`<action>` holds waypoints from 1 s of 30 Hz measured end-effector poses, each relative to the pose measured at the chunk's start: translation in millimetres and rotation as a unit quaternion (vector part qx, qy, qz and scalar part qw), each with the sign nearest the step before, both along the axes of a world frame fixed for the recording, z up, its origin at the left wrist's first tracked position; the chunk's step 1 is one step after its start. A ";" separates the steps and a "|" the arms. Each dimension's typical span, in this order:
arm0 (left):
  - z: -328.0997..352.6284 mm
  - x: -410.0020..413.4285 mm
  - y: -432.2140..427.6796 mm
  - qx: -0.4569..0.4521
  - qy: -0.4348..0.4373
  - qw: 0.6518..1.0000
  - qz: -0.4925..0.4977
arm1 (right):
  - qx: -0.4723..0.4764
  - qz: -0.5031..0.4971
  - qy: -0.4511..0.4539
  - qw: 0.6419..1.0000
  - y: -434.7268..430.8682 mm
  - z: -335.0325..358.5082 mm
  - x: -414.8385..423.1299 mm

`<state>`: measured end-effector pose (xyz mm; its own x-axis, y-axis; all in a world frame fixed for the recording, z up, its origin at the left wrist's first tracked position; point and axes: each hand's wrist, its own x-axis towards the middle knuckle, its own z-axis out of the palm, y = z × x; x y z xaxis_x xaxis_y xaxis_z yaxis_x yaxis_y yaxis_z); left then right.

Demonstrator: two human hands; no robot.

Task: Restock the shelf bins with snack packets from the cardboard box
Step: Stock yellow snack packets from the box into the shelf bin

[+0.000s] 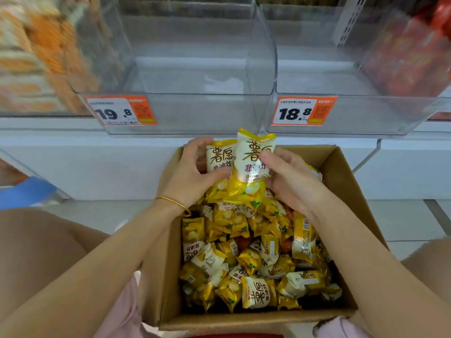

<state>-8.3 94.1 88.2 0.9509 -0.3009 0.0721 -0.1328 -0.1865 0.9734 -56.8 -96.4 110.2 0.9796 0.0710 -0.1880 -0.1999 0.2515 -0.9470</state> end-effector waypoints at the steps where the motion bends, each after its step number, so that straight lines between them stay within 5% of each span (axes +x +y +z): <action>1: 10.5 1.1 5.1 -0.015 -0.015 1.000 0.003 | 0.003 0.004 -0.010 1.000 6.2 10.0 4.9; 9: 118.0 45.6 35.1 -0.051 -0.213 0.974 0.061 | 0.032 0.146 -0.087 0.985 59.1 107.2 76.9; 13: 145.9 90.0 59.6 -0.045 -0.229 0.969 0.076 | -0.017 0.147 -0.113 0.983 85.5 142.8 132.5; 20: 95.8 155.8 109.3 0.394 -0.272 0.871 0.109 | -0.172 0.069 -0.062 0.981 116.0 116.4 252.6; 25: 82.6 162.2 111.1 0.435 -0.315 0.832 0.137 | -0.259 0.087 -0.080 0.958 155.0 64.7 313.7; 30: 79.6 159.2 110.8 0.426 -0.293 0.844 0.144 | -0.265 0.092 -0.113 0.953 170.9 48.9 335.0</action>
